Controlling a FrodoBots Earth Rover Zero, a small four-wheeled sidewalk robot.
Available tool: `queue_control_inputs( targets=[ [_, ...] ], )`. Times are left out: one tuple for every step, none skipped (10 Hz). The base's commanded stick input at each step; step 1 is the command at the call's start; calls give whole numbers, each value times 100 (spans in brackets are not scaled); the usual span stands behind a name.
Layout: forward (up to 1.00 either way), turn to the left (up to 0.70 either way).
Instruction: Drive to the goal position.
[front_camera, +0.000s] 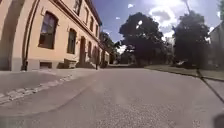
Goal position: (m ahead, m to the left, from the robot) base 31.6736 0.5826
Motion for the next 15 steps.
queue_control_inputs(
  targets=[
    [85, 0],
    [85, 0],
    [85, 0],
    [85, 0],
    [85, 0],
    [85, -2],
    [85, -7],
    [85, -34],
    [85, -34],
    [85, -34],
    [85, -34],
    [85, -34],
    [85, -34],
    [85, -34],
    [85, -34]
  ],
)
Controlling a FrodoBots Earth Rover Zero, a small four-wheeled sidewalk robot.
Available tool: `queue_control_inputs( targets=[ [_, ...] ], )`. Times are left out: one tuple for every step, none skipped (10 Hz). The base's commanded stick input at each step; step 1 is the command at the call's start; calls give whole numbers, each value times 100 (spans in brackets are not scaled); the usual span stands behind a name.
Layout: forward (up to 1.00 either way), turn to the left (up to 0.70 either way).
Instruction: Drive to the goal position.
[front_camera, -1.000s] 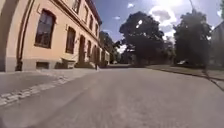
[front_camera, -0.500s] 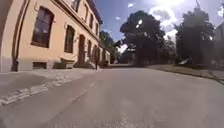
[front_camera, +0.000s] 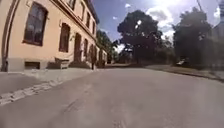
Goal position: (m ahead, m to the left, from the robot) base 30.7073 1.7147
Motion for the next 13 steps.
queue_control_inputs(
  targets=[
    [85, -30],
    [85, -19],
    [85, 0],
    [85, 0],
    [85, 0],
    [85, 0],
    [85, 0],
    [85, 0],
    [85, 0],
    [85, 0],
    [85, 0],
    [85, -19],
    [85, 0]
  ],
)
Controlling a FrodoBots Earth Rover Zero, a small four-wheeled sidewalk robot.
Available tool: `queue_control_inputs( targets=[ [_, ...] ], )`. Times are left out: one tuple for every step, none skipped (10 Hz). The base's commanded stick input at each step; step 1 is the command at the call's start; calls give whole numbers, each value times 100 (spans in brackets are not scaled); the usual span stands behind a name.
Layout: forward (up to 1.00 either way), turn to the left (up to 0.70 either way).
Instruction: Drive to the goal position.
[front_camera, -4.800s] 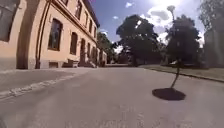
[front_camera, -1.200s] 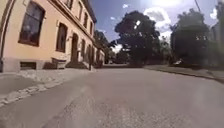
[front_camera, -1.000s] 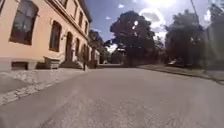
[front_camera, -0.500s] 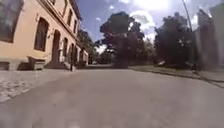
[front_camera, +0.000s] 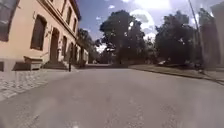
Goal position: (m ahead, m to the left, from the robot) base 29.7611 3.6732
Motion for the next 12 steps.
queue_control_inputs(
  targets=[
    [85, 0],
    [85, 0],
    [85, 0],
    [85, 0],
    [85, 0],
    [85, 0],
    [85, 0],
    [85, 0],
    [85, 0],
    [85, 0],
    [85, 0],
    [85, 0]
  ],
)
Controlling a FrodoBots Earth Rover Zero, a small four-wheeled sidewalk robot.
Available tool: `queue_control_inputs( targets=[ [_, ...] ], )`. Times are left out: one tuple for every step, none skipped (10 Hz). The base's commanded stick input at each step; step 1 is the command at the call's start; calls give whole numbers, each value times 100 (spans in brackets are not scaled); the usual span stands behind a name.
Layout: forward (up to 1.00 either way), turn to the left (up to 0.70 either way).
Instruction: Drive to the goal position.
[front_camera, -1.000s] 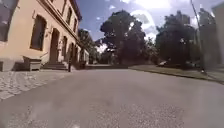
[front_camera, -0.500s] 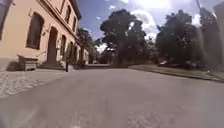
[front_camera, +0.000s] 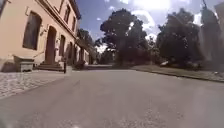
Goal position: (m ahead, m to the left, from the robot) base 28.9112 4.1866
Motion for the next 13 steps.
queue_control_inputs(
  targets=[
    [85, 0],
    [85, 0],
    [85, 0],
    [85, 0],
    [85, 0],
    [85, 0],
    [85, 0],
    [85, 0],
    [85, 0],
    [85, 0],
    [85, 0],
    [85, 0],
    [85, 0]
  ],
)
